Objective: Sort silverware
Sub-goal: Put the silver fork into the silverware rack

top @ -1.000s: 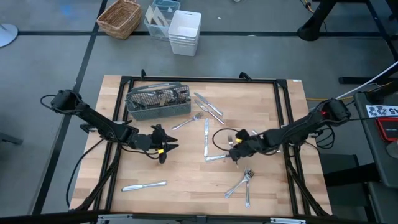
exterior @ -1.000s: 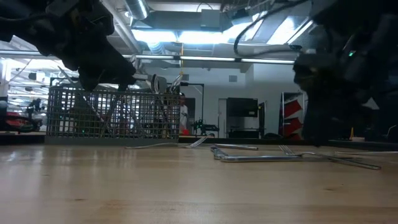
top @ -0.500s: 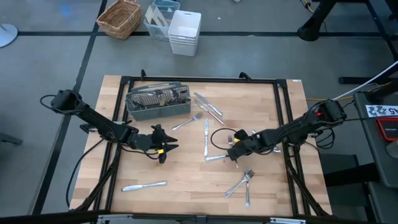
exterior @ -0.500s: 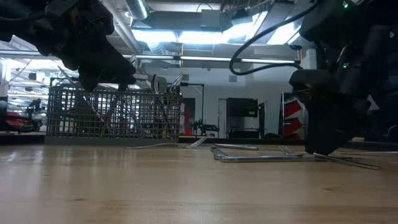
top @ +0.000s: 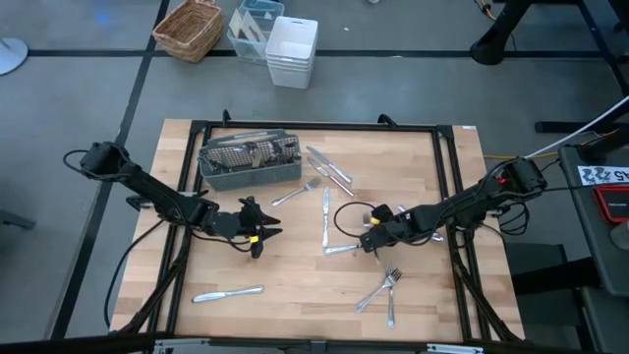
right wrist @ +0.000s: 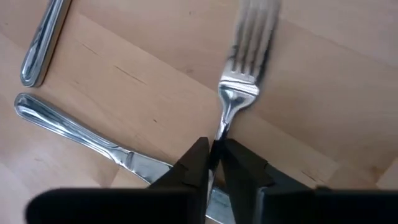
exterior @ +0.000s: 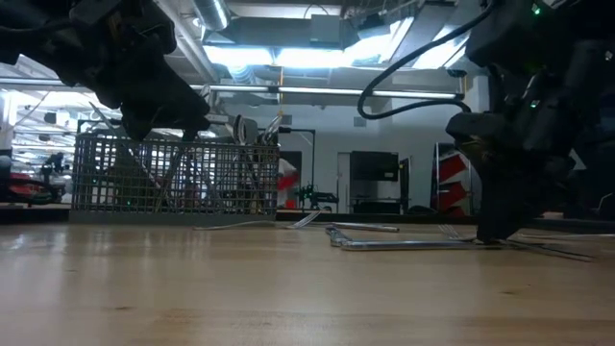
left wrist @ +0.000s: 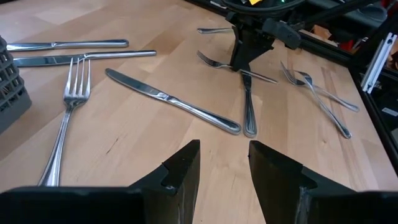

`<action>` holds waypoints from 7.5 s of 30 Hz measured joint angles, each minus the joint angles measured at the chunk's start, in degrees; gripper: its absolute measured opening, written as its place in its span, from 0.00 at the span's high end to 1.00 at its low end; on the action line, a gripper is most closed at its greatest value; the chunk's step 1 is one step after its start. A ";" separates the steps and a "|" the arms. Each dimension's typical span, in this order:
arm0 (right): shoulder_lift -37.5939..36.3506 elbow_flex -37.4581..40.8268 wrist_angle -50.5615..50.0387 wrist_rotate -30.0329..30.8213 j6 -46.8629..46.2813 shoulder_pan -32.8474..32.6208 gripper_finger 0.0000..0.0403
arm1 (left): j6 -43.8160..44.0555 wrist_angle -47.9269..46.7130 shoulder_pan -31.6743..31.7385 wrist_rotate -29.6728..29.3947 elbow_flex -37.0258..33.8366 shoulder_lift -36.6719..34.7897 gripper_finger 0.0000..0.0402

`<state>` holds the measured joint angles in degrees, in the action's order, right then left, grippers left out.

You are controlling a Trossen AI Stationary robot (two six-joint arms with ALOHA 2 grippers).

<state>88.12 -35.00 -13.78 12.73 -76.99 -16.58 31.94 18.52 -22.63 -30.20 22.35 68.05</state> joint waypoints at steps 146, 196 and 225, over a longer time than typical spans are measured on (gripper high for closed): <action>28.72 -55.82 29.51 6.12 96.89 12.31 0.73 | 8.81 -34.57 -9.27 21.07 -0.52 -26.69 0.68; 13.51 -55.80 -59.24 21.49 60.26 3.85 0.73 | -18.73 -11.47 24.27 6.25 17.74 25.25 0.68; 13.60 -55.76 -76.08 31.85 45.29 -6.64 0.73 | -12.83 -14.18 30.44 10.11 21.53 34.05 0.84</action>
<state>101.71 -90.76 -89.86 44.58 -31.70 -23.22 19.11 4.34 7.81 -20.09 43.88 102.10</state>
